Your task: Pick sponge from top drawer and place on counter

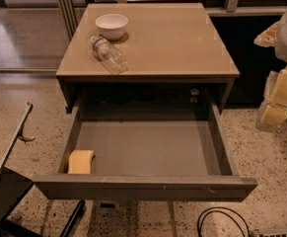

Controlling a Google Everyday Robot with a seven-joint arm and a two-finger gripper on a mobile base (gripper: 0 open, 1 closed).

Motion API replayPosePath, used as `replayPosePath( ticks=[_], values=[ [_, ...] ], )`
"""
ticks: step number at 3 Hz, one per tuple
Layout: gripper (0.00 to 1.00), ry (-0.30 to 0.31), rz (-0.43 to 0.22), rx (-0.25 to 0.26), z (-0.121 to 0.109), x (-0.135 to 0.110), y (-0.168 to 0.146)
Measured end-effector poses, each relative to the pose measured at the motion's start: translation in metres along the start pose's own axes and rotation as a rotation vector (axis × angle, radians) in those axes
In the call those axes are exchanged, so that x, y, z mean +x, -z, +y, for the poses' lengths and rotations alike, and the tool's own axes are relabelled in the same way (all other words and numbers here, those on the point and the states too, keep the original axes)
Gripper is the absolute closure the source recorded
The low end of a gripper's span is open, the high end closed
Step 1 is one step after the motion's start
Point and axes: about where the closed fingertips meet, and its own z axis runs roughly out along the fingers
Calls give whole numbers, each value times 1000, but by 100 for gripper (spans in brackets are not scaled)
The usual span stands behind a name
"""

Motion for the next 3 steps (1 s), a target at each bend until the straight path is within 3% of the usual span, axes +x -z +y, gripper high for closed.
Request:
replayPosePath(
  ticks=[2,3],
  values=[
    [0,-1,-21,16,-3,0,-7],
    [0,92,-61,-6,-5,-24,-39]
  ],
)
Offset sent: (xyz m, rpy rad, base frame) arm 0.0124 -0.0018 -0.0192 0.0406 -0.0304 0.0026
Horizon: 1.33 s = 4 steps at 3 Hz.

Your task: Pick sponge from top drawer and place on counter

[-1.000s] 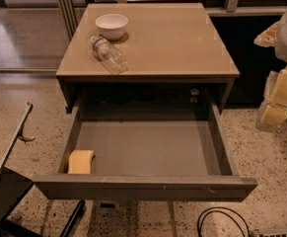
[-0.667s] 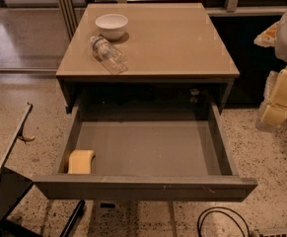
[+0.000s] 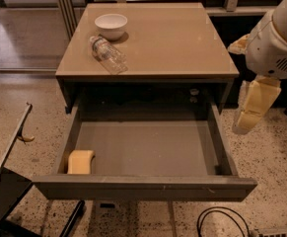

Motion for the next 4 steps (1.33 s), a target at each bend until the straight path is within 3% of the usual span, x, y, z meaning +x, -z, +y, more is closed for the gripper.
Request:
replayPosePath(
  ticks=[2,3,4],
  values=[
    [0,318,-165,-89,1,-84,-90],
    [0,480,-295,-112,9,-123,-128],
    [0,530,-301,-105,10,-126,-129]
  ],
)
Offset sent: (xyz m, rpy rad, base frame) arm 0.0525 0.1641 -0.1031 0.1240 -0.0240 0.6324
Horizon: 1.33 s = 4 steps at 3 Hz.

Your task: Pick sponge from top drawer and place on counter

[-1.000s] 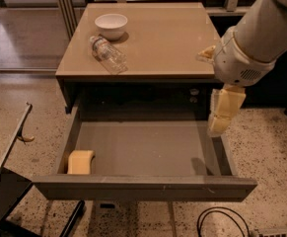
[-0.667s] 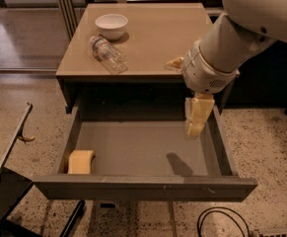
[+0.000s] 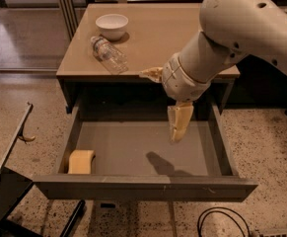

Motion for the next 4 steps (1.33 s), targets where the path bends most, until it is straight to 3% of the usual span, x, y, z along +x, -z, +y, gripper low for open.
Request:
replayPosePath(
  ticks=[2,3,4],
  values=[
    [0,21,-18,-29,-9,6,-11],
    [0,50,-73,-91,-28,17,-46],
    [0,75,-170,-157,-43,19,-96]
  ],
)
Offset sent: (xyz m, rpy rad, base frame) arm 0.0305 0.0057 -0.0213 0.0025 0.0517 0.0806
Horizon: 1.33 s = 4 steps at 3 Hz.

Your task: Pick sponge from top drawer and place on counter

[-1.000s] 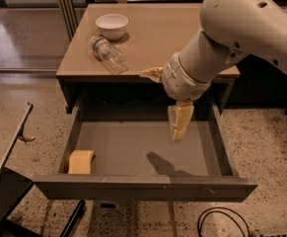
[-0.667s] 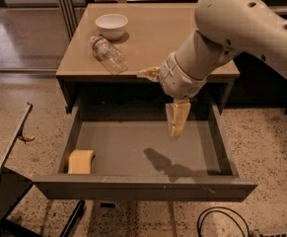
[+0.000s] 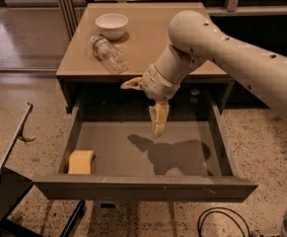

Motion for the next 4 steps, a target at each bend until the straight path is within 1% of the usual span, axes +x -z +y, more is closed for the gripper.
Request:
replayPosePath(
  ticks=[1,2,3,4],
  values=[
    [0,17,-80,-43,-10,-1,-42],
    [0,-3,-114,-68,-14,-3,-80],
    [0,-51,-117,-76,-13,-6,-108],
    [0,-88,-120,-95,-11,-13,-136]
  ],
)
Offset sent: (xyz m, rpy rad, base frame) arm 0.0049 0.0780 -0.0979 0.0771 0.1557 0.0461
